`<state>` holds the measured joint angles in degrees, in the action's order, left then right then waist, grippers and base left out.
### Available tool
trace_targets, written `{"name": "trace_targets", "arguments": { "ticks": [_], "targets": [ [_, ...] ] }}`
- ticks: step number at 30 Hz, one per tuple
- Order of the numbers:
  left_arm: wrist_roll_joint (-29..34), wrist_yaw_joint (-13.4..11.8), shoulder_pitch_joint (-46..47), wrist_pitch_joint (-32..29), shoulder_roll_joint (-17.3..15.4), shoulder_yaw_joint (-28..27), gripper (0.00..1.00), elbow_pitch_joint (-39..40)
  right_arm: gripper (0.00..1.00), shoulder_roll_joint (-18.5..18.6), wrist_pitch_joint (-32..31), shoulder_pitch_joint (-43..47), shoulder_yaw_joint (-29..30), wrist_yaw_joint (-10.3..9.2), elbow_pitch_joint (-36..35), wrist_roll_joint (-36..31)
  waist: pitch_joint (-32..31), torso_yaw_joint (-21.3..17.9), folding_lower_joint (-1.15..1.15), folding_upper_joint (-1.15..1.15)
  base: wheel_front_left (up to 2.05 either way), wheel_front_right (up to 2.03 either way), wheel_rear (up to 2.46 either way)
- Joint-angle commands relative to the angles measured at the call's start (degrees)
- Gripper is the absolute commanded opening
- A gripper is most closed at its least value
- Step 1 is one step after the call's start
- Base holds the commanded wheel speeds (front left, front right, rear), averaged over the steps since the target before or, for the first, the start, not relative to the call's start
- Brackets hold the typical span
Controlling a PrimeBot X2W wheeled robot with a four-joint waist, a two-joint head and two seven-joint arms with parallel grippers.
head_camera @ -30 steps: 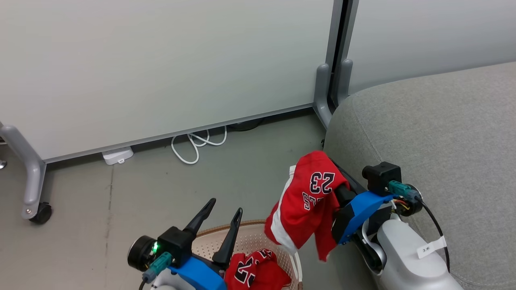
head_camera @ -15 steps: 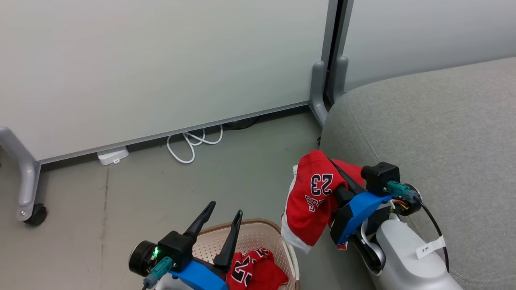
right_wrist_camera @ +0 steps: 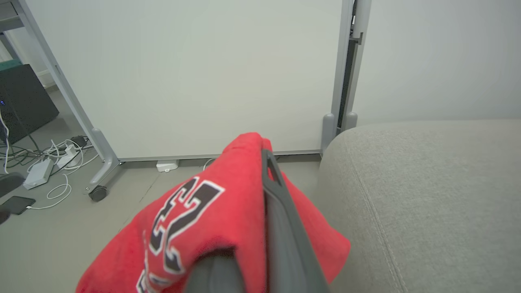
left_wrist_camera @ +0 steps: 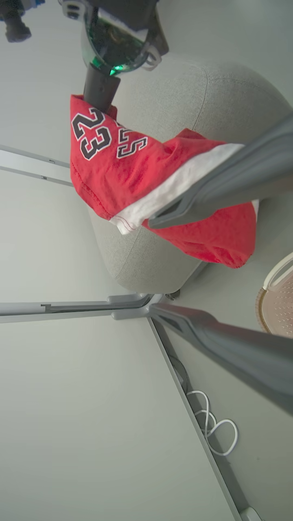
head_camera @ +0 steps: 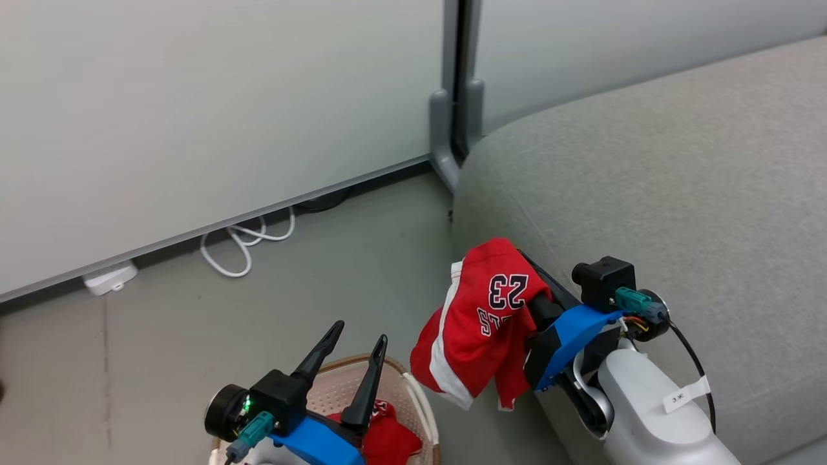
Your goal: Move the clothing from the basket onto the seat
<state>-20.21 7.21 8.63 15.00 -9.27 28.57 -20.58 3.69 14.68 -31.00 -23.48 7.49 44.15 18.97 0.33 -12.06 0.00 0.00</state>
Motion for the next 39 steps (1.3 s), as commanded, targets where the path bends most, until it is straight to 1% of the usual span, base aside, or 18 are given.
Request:
{"name": "trace_targets", "arguments": {
  "ticks": [1, 4, 11, 18, 22, 29, 39],
  "targets": [
    [-0.26, 0.42, 0.25, 0.27, -0.14, 0.01, 1.0, 0.29, 0.0, -0.1, 0.07, -0.22, 0.05, 0.01, -0.39, 0.14, 0.39, -2.81, 0.0, 0.0, 0.0, 0.0, 0.0],
    [0.06, 0.42, 0.27, 0.27, 0.13, 0.01, 1.0, 0.46, 0.0, -0.07, 0.04, -0.52, 0.03, 0.01, -0.48, 0.18, 0.59, -5.46, 0.0, 0.0, 0.0, 0.0, 0.0],
    [0.59, 0.42, 0.54, 0.27, 0.58, 0.23, 1.0, 0.67, 0.0, 0.32, 0.2, 0.31, 1.15, 0.01, -0.83, -0.03, 1.03, -10.09, 0.0, 0.0, 0.0, 0.0, 0.0],
    [0.46, 0.42, 0.62, 0.27, -0.05, -0.37, 1.0, 1.21, 0.0, 0.23, 0.36, 0.83, 2.23, 0.01, -1.64, -0.29, 1.71, -14.13, 0.0, 0.0, 0.0, 0.0, 0.0],
    [0.63, 0.42, 0.94, 0.27, -0.28, -0.45, 1.0, 1.4, 0.0, 0.14, 0.39, 0.97, 2.68, 0.01, -2.1, -0.34, 2.16, -15.77, 0.0, 0.0, 0.0, 0.0, 0.0],
    [1.22, 0.43, 1.08, 0.27, 0.0, -0.73, 1.0, 1.77, 0.0, -0.04, 0.48, 1.92, 3.52, 0.01, -3.01, -0.56, 2.76, -17.28, 0.0, 0.0, 0.0, 0.0, 0.0],
    [1.72, 0.43, 1.2, 0.27, 0.2, -0.46, 1.0, 2.13, 0.0, -0.32, 0.49, 2.03, 4.81, 0.01, -3.58, -0.5, 3.35, -17.19, 0.0, 0.0, 0.0, 0.0, 0.0]
  ]
}}
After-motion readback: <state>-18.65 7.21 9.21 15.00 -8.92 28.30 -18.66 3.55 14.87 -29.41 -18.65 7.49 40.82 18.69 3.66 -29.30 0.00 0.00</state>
